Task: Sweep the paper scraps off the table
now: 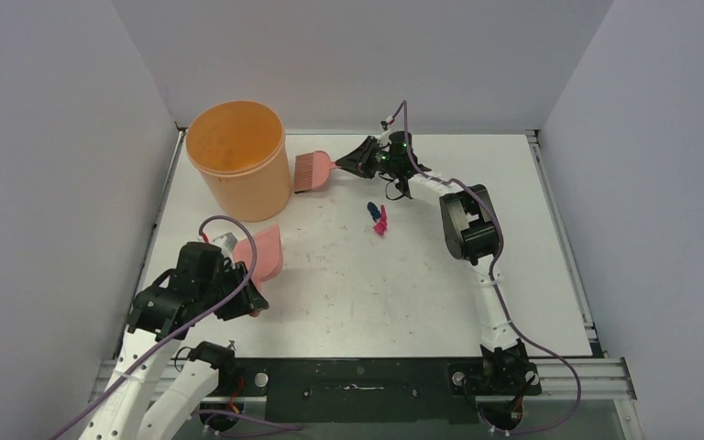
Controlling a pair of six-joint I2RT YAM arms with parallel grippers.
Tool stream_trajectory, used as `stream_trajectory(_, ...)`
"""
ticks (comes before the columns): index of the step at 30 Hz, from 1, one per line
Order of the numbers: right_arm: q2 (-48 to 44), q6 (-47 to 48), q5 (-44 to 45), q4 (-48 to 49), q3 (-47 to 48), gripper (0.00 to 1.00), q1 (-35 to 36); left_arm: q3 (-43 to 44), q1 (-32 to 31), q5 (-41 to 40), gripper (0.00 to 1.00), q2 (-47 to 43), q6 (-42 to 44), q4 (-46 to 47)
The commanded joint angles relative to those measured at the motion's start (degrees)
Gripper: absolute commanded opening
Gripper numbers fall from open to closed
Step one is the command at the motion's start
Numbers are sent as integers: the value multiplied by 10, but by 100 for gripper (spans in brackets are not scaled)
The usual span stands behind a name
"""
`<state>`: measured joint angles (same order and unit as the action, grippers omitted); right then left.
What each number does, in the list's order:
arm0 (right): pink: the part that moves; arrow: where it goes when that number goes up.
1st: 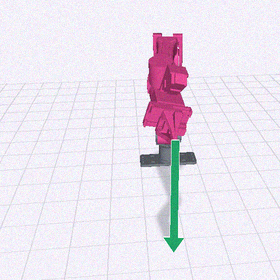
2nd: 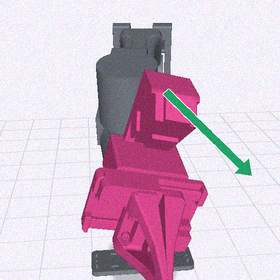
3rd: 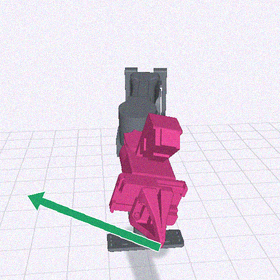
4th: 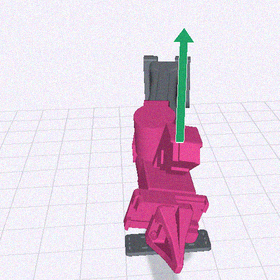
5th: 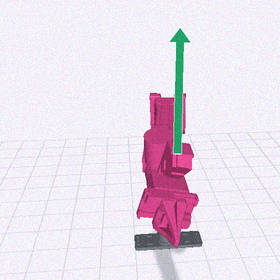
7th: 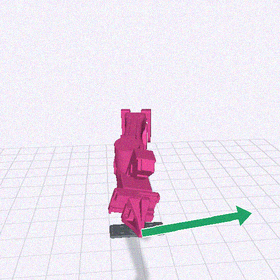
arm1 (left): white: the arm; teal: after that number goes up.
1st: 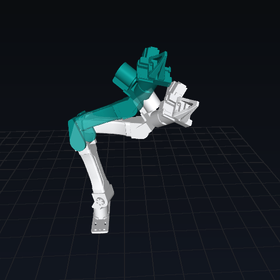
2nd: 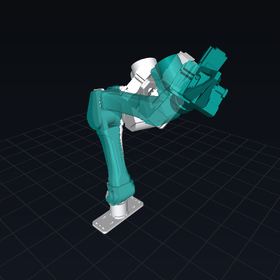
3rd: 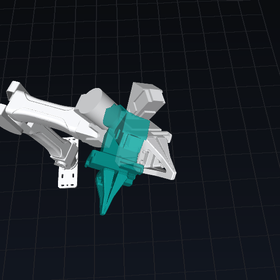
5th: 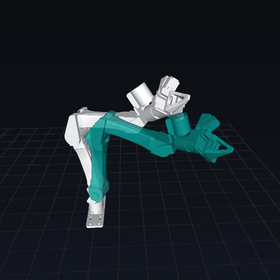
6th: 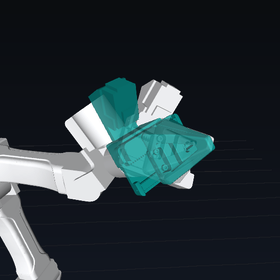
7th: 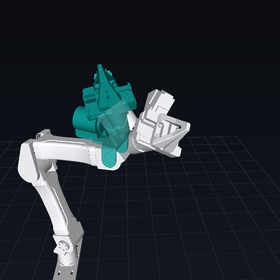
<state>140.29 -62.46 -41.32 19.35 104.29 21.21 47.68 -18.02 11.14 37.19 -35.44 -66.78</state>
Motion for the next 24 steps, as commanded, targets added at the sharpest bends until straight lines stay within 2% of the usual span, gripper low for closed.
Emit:
stream_trajectory(1,15,-4,14,40,72,5,7,5,-4,0,0,3,5,9)
stream_trajectory(6,15,36,28,-49,67,5,-2,19,-6,-3,0,28,14,9)
stream_trajectory(15,-136,146,-15,-143,-143,5,-52,50,-10,-4,0,89,51,4)
stream_trajectory(24,-330,388,-23,-368,-331,5,-115,73,-37,-21,0,150,111,-9)
